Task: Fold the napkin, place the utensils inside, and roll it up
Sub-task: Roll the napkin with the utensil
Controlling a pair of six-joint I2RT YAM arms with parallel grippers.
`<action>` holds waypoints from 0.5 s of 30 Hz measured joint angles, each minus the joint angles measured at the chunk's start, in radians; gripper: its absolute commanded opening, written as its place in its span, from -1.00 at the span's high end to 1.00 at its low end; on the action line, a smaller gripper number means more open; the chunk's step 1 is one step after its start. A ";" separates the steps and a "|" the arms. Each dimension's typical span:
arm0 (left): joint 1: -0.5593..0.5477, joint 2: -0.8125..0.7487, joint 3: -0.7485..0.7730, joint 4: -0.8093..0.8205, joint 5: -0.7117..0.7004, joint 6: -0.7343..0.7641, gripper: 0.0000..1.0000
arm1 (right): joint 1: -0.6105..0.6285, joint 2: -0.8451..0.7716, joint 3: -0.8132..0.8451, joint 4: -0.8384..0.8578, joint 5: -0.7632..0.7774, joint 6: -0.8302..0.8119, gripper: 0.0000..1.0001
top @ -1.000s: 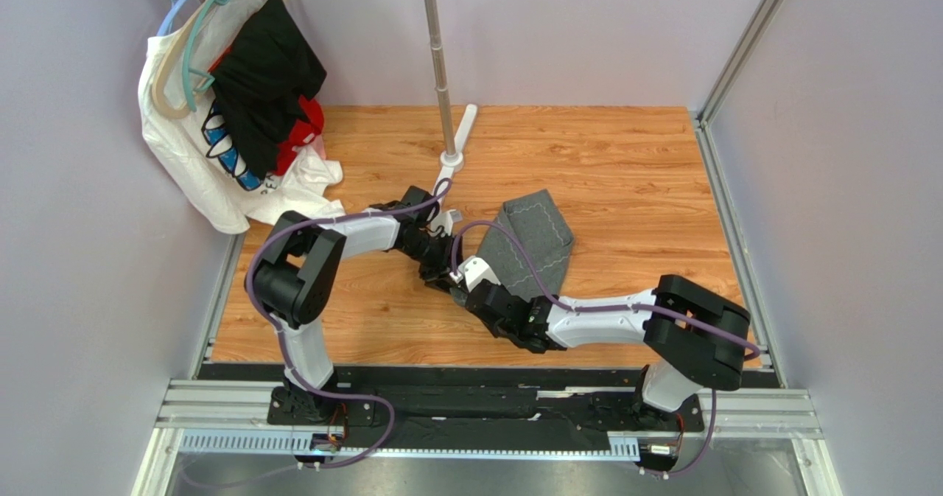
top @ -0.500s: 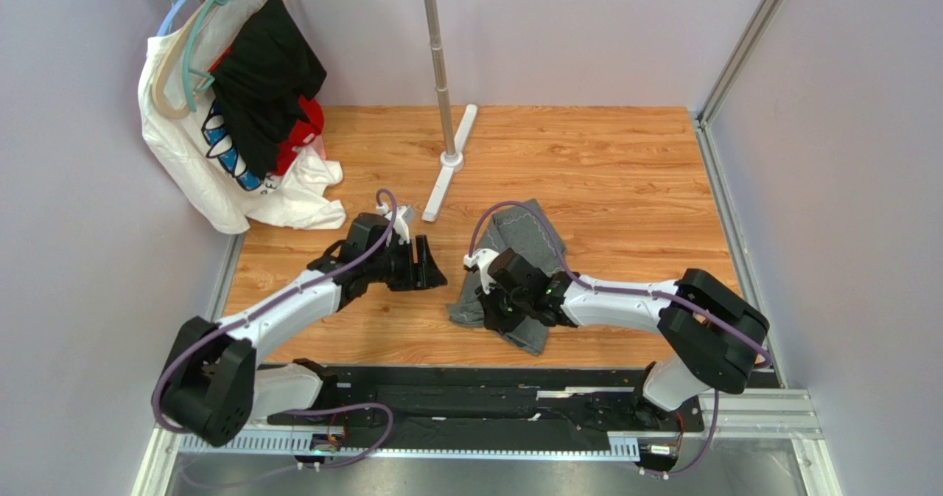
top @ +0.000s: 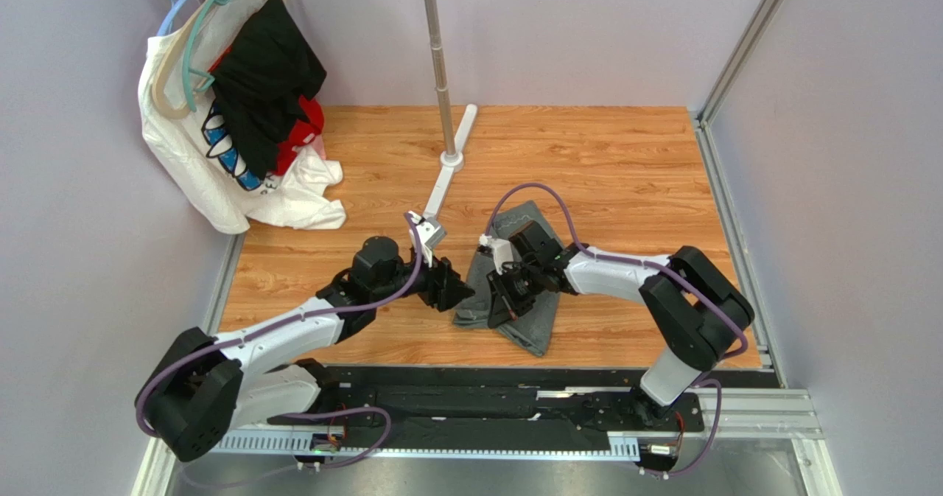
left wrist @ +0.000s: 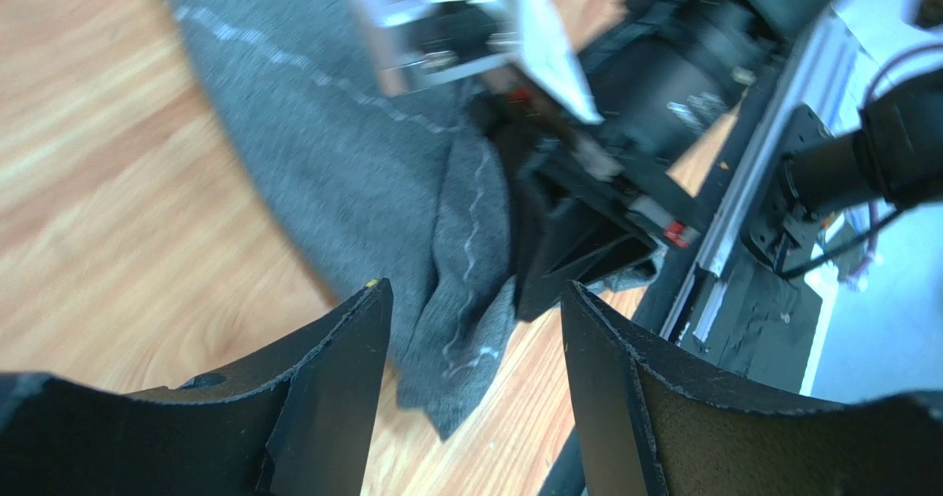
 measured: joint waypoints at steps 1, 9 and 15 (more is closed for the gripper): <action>-0.005 0.016 0.000 0.031 0.018 0.018 -0.33 | -0.011 0.014 0.008 -0.007 -0.022 -0.003 1.00; -0.045 0.170 0.001 0.175 0.138 0.101 -0.32 | -0.067 0.095 0.046 -0.035 -0.138 -0.019 1.00; -0.103 0.271 0.005 0.189 0.152 0.138 -0.33 | -0.104 0.142 0.064 -0.040 -0.201 -0.026 1.00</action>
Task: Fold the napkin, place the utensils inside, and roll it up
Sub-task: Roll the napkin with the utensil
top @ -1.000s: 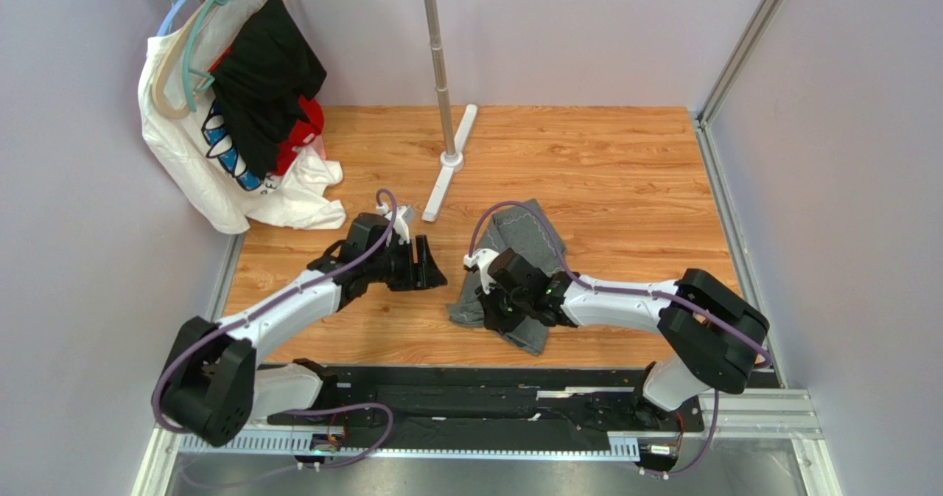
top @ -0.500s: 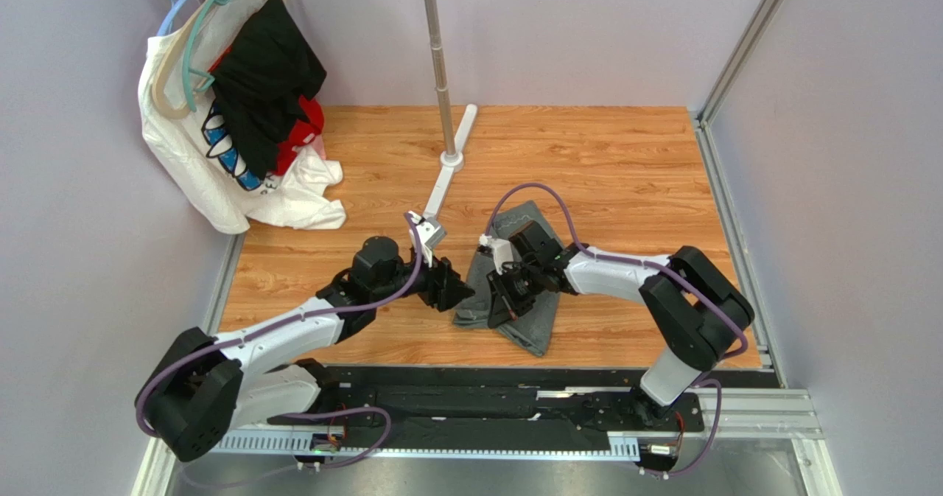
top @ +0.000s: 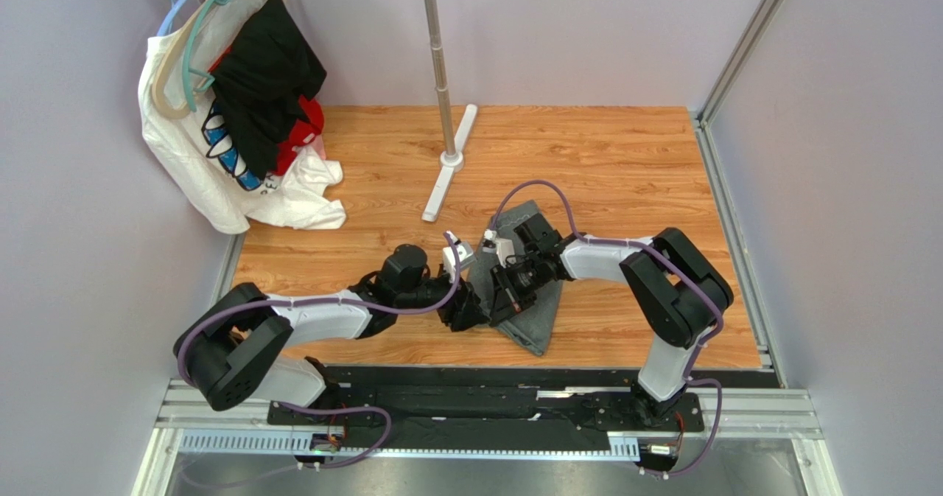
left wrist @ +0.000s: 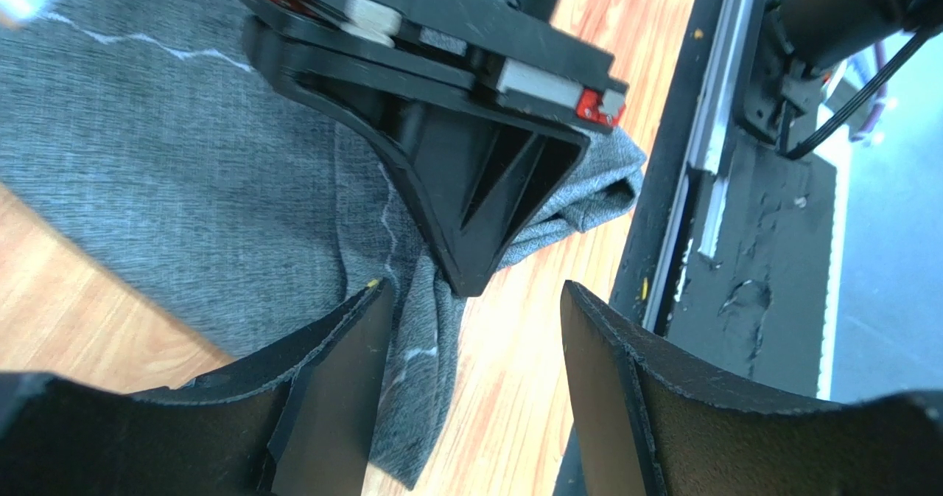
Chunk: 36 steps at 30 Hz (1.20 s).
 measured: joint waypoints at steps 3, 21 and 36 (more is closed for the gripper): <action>-0.016 0.021 0.000 0.008 -0.014 0.018 -0.32 | -0.011 0.020 0.010 -0.002 -0.027 -0.003 1.00; -0.066 0.066 0.006 0.034 -0.126 0.072 -0.30 | -0.035 0.051 0.017 -0.004 -0.084 -0.018 1.00; -0.129 0.105 0.063 -0.117 -0.217 0.095 -0.23 | -0.094 0.101 0.032 -0.011 -0.171 -0.018 1.00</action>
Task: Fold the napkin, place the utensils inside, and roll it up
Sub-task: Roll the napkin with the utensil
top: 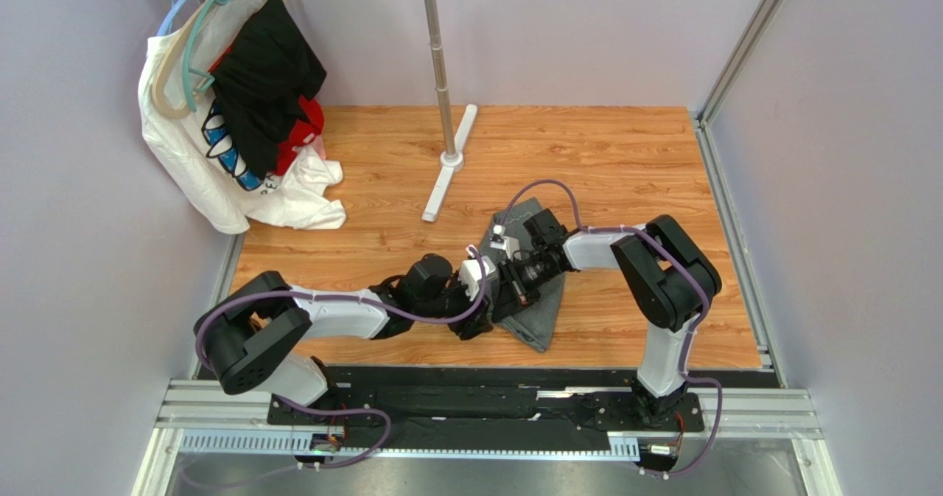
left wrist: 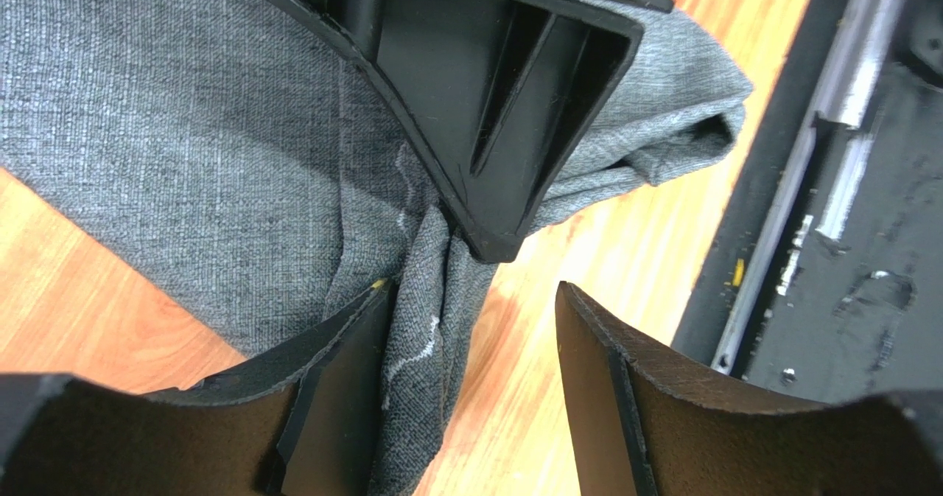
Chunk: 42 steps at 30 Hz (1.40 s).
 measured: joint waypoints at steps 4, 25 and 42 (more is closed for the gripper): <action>-0.022 0.020 0.028 -0.039 -0.048 0.010 -0.10 | -0.015 0.018 0.008 -0.006 -0.026 0.000 1.00; -0.066 0.108 0.137 -0.118 -0.155 0.006 1.00 | -0.053 0.001 0.004 -0.015 -0.060 0.035 0.00; -0.014 0.136 0.167 -0.159 0.000 -0.058 1.00 | -0.306 -0.626 -0.344 0.043 0.286 0.333 -0.22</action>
